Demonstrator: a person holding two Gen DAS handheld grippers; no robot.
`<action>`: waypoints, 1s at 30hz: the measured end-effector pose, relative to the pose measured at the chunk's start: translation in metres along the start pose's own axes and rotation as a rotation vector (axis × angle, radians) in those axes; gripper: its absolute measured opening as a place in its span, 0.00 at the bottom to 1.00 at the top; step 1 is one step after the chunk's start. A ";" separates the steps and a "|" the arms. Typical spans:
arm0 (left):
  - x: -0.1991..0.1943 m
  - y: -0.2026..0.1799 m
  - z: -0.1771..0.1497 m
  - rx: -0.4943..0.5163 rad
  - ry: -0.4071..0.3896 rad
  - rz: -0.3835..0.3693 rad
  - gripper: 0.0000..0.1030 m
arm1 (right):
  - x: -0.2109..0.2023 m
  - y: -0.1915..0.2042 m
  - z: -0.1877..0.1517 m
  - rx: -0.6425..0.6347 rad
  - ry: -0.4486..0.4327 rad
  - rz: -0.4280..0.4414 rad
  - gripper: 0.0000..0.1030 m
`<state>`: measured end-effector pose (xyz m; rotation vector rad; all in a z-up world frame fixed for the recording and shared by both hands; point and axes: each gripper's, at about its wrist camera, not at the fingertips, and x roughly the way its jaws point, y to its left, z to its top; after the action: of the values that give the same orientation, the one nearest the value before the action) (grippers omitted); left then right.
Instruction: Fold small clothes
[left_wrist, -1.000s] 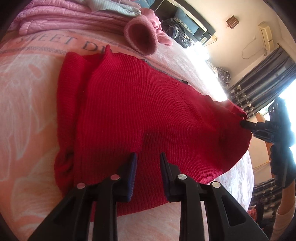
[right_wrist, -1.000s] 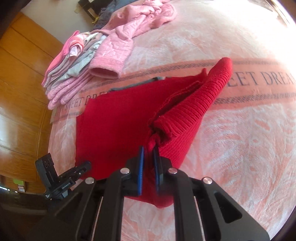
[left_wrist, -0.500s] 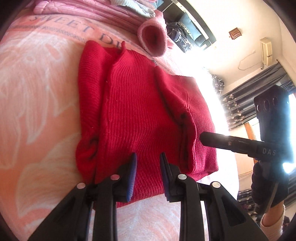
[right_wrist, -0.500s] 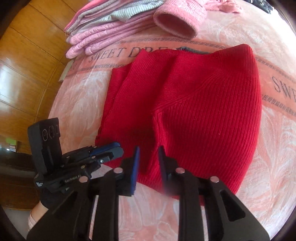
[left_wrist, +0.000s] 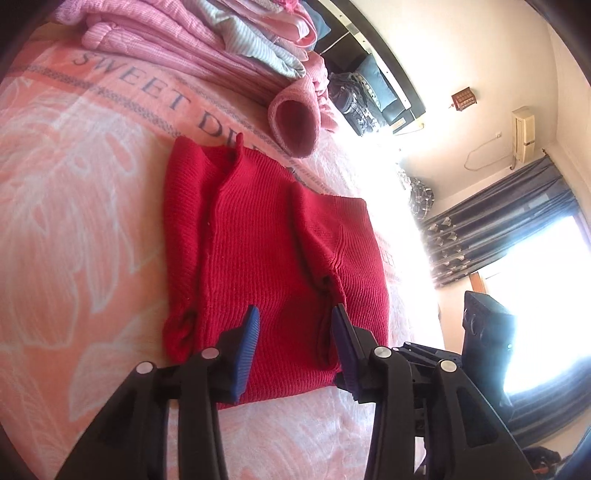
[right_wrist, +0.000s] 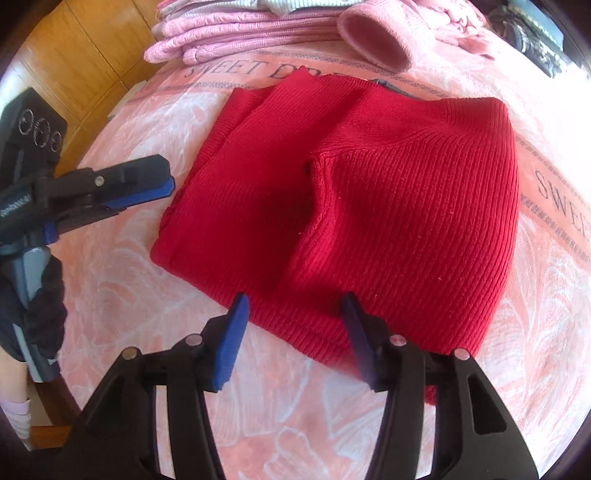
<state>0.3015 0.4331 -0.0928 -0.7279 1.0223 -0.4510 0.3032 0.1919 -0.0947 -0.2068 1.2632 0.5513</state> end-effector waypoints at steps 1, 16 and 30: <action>0.002 0.001 0.001 -0.009 0.002 -0.003 0.40 | 0.006 0.002 0.001 -0.014 0.008 -0.026 0.55; 0.067 -0.013 0.006 -0.158 0.055 -0.180 0.43 | -0.040 -0.061 -0.004 0.126 -0.072 0.245 0.07; 0.174 -0.023 0.026 -0.397 0.055 -0.365 0.54 | -0.088 -0.103 -0.013 0.139 -0.162 0.368 0.07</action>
<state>0.4054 0.3128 -0.1729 -1.2749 1.0452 -0.5923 0.3271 0.0737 -0.0310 0.1885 1.1812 0.7752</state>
